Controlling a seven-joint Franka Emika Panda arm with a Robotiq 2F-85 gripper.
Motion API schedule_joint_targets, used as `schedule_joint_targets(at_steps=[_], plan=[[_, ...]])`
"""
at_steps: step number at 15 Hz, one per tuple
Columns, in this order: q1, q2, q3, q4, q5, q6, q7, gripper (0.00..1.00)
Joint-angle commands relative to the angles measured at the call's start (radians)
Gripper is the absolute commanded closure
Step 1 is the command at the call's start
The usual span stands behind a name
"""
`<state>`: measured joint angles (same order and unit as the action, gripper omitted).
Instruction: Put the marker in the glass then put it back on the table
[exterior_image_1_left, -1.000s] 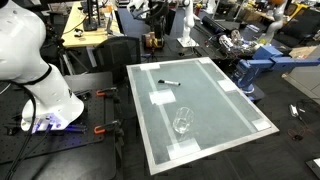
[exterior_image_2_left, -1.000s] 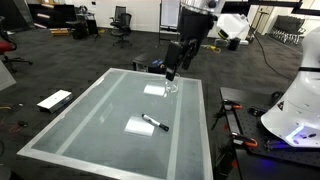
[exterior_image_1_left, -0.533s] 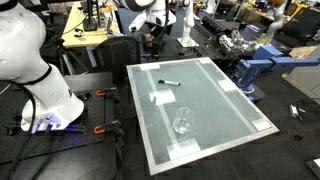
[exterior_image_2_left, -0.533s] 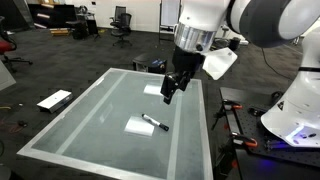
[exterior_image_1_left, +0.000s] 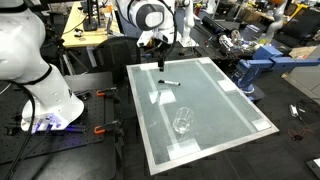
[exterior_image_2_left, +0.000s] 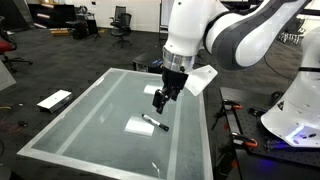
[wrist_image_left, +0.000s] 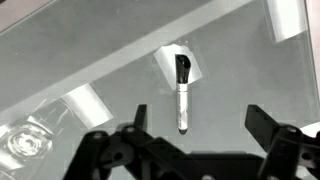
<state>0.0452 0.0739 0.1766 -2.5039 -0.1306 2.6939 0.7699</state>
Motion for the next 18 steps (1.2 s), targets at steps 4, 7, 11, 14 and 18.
schedule_joint_targets(at_steps=[4, 7, 11, 14, 18], plan=[[0.083, 0.151, -0.115, 0.073, -0.074, 0.102, 0.011, 0.0], [0.12, 0.206, -0.159, 0.101, -0.064, 0.138, 0.004, 0.0], [0.157, 0.27, -0.197, 0.139, -0.037, 0.165, -0.014, 0.0], [0.171, 0.311, -0.212, 0.168, -0.019, 0.168, -0.024, 0.0], [0.177, 0.352, -0.221, 0.195, 0.005, 0.172, -0.033, 0.0]])
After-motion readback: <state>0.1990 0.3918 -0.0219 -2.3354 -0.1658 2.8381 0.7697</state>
